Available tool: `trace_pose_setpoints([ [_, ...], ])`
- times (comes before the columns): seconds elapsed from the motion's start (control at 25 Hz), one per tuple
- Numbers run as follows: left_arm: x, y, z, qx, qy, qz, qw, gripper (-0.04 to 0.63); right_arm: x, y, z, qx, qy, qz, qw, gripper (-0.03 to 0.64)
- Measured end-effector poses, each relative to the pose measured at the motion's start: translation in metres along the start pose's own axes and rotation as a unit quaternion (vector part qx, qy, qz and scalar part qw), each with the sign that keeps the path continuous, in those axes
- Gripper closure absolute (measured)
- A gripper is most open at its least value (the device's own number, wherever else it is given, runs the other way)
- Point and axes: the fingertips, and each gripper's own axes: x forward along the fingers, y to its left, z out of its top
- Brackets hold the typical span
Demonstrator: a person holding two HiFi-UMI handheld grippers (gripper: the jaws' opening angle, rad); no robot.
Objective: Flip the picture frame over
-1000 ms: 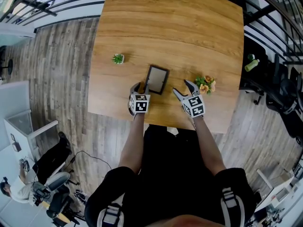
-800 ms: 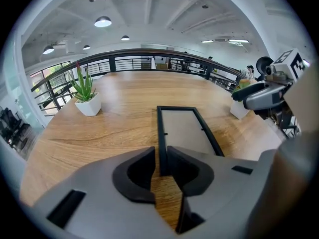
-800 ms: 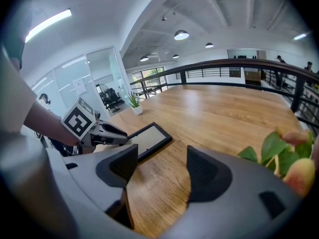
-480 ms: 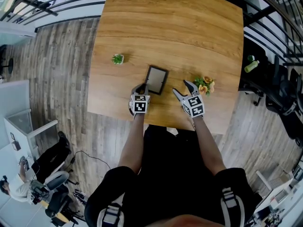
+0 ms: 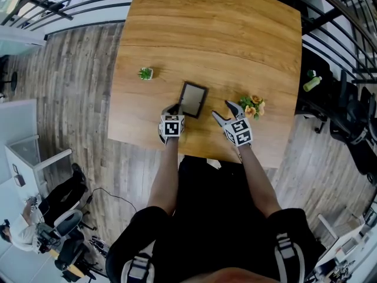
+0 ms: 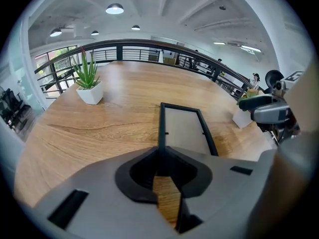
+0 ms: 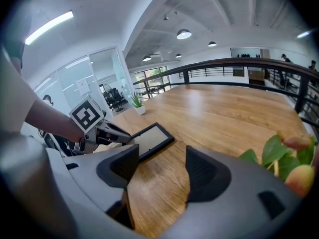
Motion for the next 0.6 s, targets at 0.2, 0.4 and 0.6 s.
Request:
trace_pose_setpoints([
  [0.2,-0.001,0.002,0.001,-0.010,0.020,-0.021,0.9995,0.535,-0.001,0.003,0.004,-0.002,-0.001,0.002,1.000,0.327],
  [0.4,-0.003,0.004,0.000,-0.053,0.017,-0.034,0.9979,0.538,-0.001,0.009,0.010,0.006,-0.010,0.011,1.000,0.336],
  [0.6,-0.005,0.003,-0.007,-0.086,0.007,-0.042,0.9954,0.540,0.000,0.018,0.010,-0.007,-0.008,0.023,1.000,0.331],
])
